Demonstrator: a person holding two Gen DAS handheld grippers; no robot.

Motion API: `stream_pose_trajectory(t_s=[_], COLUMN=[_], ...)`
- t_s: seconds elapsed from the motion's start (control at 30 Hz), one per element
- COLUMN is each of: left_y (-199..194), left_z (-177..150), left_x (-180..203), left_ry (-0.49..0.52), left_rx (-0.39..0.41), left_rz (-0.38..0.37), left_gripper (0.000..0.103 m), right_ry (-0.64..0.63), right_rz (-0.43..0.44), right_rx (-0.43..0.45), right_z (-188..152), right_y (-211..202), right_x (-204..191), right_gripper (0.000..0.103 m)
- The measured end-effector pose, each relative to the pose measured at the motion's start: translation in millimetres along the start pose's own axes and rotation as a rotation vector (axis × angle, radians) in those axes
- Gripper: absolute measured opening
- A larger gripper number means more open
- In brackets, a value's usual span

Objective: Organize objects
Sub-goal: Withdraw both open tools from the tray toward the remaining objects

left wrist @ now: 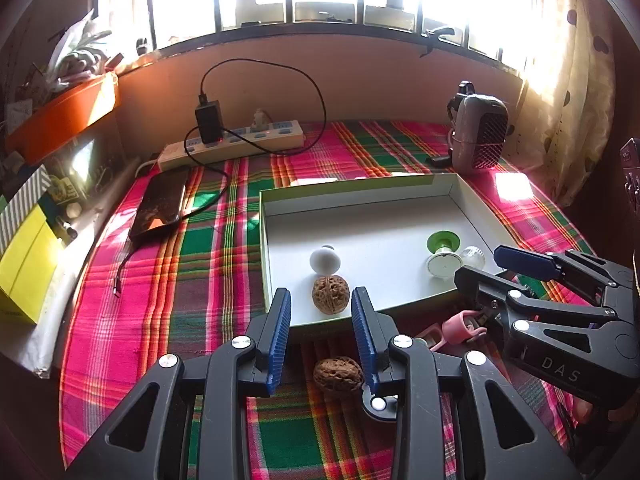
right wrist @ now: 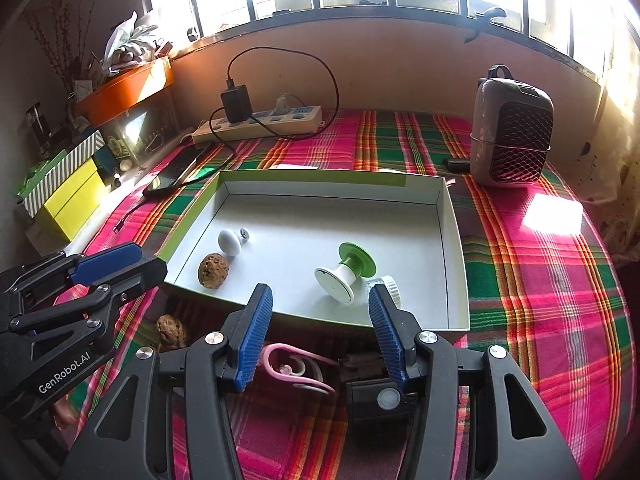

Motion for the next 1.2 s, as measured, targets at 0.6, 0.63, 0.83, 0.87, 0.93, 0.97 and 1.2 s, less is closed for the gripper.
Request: stream_pose_trajectory(t_s=[0.6,0.63,0.83,0.87,0.93,0.97,1.2], left_y=[-27,-27,-26,-26,-25,-25,-19], left_z=[-38,-41,-55,-56,-58,-59,-66], left_x=[-22,-24,-34,-33,-33,-32,-32], left_ry=[-0.106,-0.111,-0.16,-0.165,-0.169,-0.167,-0.177], left_rx=[-0.017,-0.022,-0.045,-0.049,-0.052,-0.053,-0.078], left_rz=[-0.016,-0.014,-0.039,-0.047,-0.052,-0.055,-0.058], left_gripper=[0.029,0.029,0.029,0.029,0.03,0.03,0.03], right_ry=[0.009,0.011,0.029,0.033,0.038,0.04,0.071], right_rz=[-0.08,-0.084,-0.104,-0.106,-0.111,-0.115,-0.129], right_rx=[0.028,0.027,0.012,0.01,0.004,0.001,-0.024], right_z=[-30,-31,-42,-44,-48,-50,-59], right_y=[-47,-48,-53,-54,-55,-55,-53], right_x=[24,26,36,38,42,44,56], right_gripper=[0.052,0.052,0.052,0.052,0.052,0.052,0.052])
Point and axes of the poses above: each gripper's, at about its wrist camera, not at the fingertips, and y roughly the way its jaws point, x to its right, z to its top, the point moved 2 cm from there along y, roughly the way its jaws point, and after that the axes turned 11 degrees about x, right-handed, at the moved point
